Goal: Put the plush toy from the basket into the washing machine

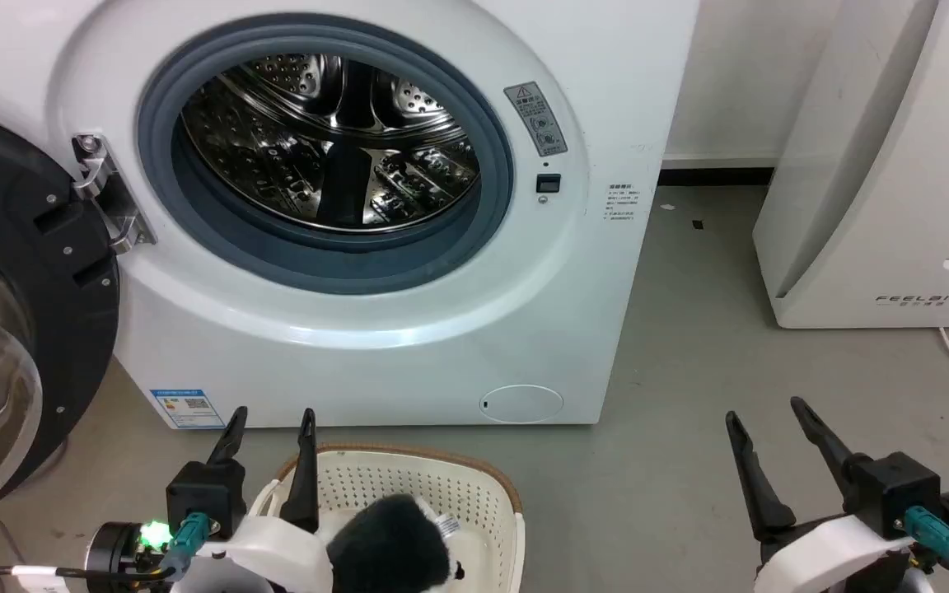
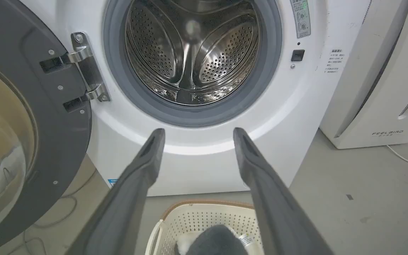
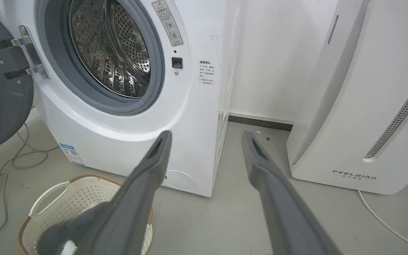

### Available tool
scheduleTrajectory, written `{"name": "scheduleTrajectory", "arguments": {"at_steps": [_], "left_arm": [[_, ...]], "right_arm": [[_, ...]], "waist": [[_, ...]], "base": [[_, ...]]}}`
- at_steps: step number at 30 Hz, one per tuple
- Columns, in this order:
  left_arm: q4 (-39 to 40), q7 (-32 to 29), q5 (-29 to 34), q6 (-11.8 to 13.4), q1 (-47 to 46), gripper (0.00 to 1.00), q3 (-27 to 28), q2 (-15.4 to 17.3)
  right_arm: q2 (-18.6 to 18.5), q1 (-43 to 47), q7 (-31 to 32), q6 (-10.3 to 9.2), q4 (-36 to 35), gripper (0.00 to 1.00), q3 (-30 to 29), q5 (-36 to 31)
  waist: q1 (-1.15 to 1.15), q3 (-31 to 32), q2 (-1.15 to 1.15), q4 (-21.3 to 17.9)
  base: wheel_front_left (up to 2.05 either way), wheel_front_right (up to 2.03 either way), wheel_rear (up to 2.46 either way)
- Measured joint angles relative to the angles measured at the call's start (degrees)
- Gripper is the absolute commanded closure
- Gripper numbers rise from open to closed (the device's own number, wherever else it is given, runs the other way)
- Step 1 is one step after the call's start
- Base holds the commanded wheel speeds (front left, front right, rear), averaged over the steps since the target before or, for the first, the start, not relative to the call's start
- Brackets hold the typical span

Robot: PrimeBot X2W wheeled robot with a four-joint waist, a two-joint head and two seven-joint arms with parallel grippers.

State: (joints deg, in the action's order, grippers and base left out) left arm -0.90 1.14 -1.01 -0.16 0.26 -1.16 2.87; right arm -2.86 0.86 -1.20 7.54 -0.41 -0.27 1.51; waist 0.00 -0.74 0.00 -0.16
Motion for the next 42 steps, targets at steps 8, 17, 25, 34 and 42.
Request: {"name": "scheduleTrajectory", "arguments": {"at_steps": [8, 17, 25, 34, 42], "left_arm": [[-1.6, 1.0, -0.8, 0.0, -0.2, 0.0, -0.6, 0.0], [-5.1, 2.2, -1.7, 0.0, -1.7, 0.0, -1.6, 0.0], [-9.9, 3.0, -2.3, -0.5, -3.8, 0.0, -2.0, 0.0], [-17.4, 4.0, -3.2, -1.0, -7.1, 0.0, -2.9, 0.1], [-25.2, 4.0, -3.9, -1.4, -11.3, 0.0, -3.8, 1.1]], "right_arm": [[0.0, 0.0, -0.9, 0.0, -0.3, 0.0, -0.4, 0.1], [0.0, 0.0, -2.1, 0.0, -1.2, 0.0, -0.5, 0.6], [0.0, -0.2, -3.0, 0.0, -1.8, 0.0, -0.5, 0.8], [0.0, -1.4, -4.1, 0.0, -2.2, 0.0, -0.3, 0.8], [0.0, -2.0, -5.0, 0.0, -2.9, 0.0, -0.1, 1.2]], "waist": [[0.0, -1.4, 0.0, -0.2], [0.0, -4.0, 0.0, -0.6], [0.0, -6.3, 0.0, -1.1], [0.0, -9.1, 0.0, -1.8], [0.01, -12.6, 0.0, -2.7]], "base": [[0.0, 0.0, 0.0], [0.0, 0.0, 0.0], [0.0, 0.0, 0.0], [0.0, 0.0, 0.0], [0.0, 0.0, 0.0]]}}
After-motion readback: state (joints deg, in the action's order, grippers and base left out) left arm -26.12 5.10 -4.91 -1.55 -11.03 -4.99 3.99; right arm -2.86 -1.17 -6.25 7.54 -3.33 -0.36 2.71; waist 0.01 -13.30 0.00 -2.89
